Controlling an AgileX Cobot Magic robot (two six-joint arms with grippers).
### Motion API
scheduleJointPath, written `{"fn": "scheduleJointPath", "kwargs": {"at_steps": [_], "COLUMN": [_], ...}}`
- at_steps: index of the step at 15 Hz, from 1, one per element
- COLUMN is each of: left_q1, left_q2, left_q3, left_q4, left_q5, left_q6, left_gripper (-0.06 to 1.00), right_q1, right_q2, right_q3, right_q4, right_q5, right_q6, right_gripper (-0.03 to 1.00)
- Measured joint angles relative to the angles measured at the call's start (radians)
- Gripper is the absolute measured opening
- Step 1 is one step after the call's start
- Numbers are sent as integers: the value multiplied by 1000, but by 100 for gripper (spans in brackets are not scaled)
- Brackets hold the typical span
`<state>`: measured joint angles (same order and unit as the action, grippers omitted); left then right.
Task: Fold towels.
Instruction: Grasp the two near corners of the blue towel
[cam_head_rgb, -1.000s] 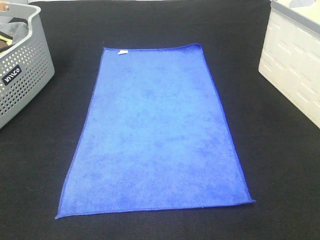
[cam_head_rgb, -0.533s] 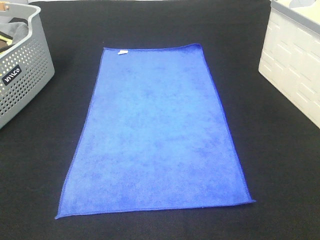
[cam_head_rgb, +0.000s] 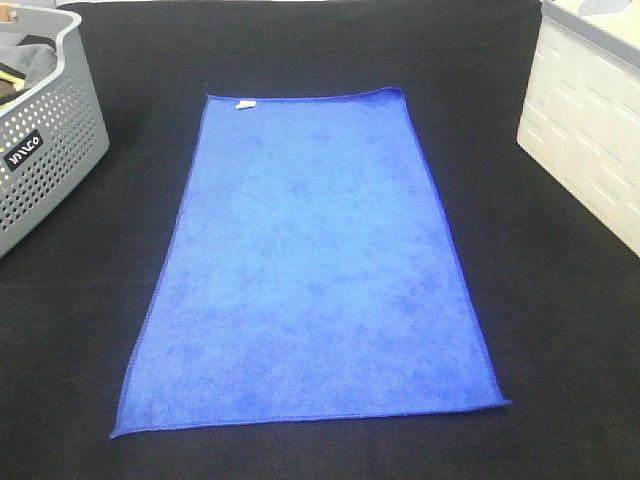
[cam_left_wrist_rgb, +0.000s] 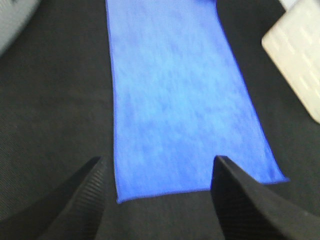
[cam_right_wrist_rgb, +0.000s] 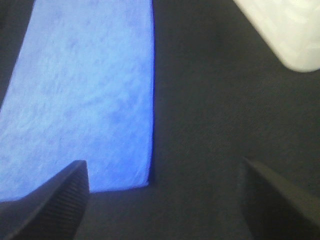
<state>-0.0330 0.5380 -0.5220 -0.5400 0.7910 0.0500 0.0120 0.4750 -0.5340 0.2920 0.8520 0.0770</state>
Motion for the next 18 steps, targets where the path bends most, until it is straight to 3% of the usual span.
{"fn": "scheduleJointPath", "kwargs": {"at_steps": [2, 3, 6, 11, 13, 18], "left_q1": [0, 0, 0, 0, 0, -1], "left_q2": [195, 195, 526, 880, 992, 1205], "left_q3": [0, 0, 0, 0, 1, 0], "left_q4": [-67, -67, -193, -391, -491, -824], "left_q5": [-5, -5, -76, -170, -215, -256], "left_q6": [98, 98, 267, 507, 609, 948], "left_gripper": [59, 59, 59, 59, 59, 59], "right_q1": [0, 0, 0, 0, 0, 0], "right_q2": [188, 188, 517, 888, 989, 1175], "right_q3": [-27, -27, -76, -93, -93, -94], "right_q4": [51, 51, 148, 284, 357, 651], "right_q5": [-2, -2, -19, -152, -195, -235], "right_q6": [-55, -55, -187, -347, -412, -738], "right_gripper": [76, 76, 76, 76, 75, 74]}}
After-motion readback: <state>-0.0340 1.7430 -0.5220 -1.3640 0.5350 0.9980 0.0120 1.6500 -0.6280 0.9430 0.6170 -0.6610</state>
